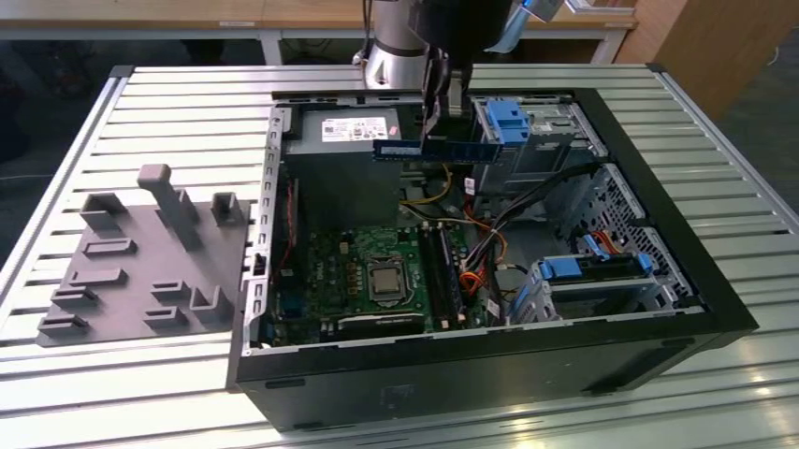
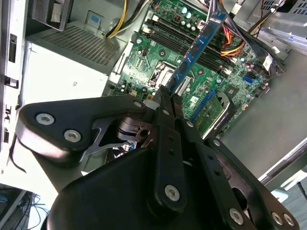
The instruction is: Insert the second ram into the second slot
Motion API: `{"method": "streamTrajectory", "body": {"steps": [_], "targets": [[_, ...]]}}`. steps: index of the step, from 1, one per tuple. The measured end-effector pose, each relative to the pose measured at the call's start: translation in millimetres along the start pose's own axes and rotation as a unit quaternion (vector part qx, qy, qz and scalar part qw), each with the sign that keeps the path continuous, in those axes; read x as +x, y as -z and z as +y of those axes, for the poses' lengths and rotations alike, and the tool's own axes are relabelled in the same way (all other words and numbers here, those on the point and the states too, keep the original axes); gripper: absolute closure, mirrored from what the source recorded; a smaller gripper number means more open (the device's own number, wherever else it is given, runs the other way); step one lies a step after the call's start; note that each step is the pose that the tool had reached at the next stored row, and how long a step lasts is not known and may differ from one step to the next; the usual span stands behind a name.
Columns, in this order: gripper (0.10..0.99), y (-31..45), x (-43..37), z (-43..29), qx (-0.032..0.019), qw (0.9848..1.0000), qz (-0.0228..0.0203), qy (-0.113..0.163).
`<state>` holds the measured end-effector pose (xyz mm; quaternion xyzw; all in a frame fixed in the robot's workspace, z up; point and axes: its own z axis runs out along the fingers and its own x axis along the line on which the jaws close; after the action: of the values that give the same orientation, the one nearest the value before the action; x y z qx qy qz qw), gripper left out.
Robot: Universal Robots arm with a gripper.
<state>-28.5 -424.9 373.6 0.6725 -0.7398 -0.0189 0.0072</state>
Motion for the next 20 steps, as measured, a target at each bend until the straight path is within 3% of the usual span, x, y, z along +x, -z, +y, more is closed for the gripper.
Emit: {"method": "streamTrajectory", "body": {"steps": [20], "targets": [[0.953, 0.0, 1.3, -0.1, 0.0001, 1.0000, -0.0002, -0.008]]}}
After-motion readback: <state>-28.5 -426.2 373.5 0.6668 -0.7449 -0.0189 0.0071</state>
